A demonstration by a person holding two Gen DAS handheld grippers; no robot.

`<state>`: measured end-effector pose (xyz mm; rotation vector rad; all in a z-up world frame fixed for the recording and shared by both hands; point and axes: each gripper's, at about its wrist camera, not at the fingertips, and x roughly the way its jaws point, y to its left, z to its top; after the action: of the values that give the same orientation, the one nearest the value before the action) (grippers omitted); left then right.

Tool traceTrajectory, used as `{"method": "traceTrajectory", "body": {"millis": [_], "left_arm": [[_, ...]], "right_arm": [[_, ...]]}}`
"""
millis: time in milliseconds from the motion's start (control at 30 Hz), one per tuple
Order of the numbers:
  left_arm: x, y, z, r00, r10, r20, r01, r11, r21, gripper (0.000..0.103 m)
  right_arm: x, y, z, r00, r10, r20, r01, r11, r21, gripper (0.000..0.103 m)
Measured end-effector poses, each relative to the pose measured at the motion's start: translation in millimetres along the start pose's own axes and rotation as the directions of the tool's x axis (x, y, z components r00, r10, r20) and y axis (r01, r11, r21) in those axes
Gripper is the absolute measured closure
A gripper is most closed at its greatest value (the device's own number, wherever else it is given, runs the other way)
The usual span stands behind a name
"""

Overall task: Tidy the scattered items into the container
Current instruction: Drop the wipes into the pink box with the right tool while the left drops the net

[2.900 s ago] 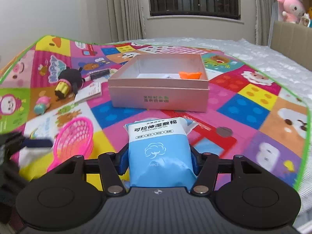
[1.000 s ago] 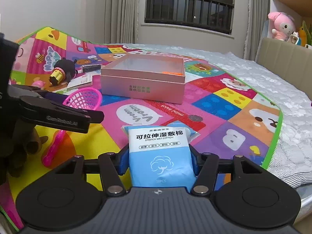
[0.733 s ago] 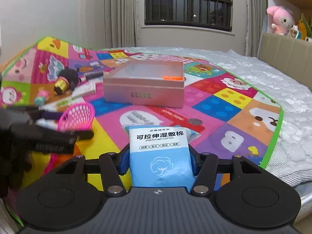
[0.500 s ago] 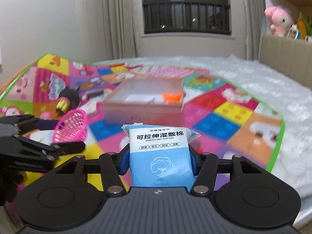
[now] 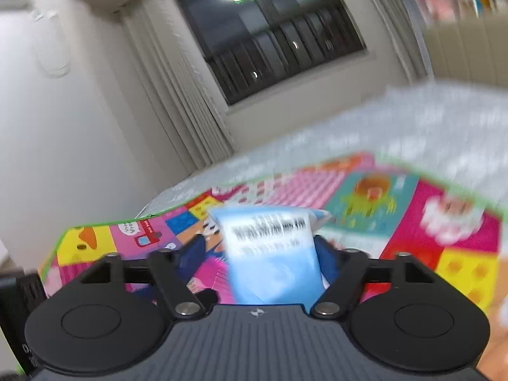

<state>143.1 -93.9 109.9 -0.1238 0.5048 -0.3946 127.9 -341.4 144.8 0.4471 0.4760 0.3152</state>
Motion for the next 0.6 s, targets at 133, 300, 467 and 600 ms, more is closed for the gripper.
{"method": "traceTrajectory", "body": {"millis": [133,300,467,600], "left_arm": [[-22.3,24.4,-35.5,0.995,0.094,-0.014,-0.094,0.996,-0.003,0.001],[-58.5,53.1,-83.1,0.981,0.167,-0.096,-0.172,0.984,-0.043,0.0],[-93.3,73.4,-121.7,0.969,0.206,-0.134,-0.23,0.954,-0.195,0.0],[-103.9,81.9,-138.3,0.98,0.141,-0.141,-0.168,0.965,-0.203,0.0]], "right_arm": [[13.6,-17.7,-19.6,0.999,-0.035,-0.026,0.035,0.999,-0.002,0.028],[20.1,-20.0,-44.5,0.992,-0.089,-0.091,0.086,0.996,-0.031,0.028],[41.7,18.6,-65.0,0.976,-0.154,-0.156,0.119,0.969,-0.217,0.05],[60.5,46.2,-73.2,0.952,-0.227,-0.207,0.169,0.949,-0.265,0.06]]}}
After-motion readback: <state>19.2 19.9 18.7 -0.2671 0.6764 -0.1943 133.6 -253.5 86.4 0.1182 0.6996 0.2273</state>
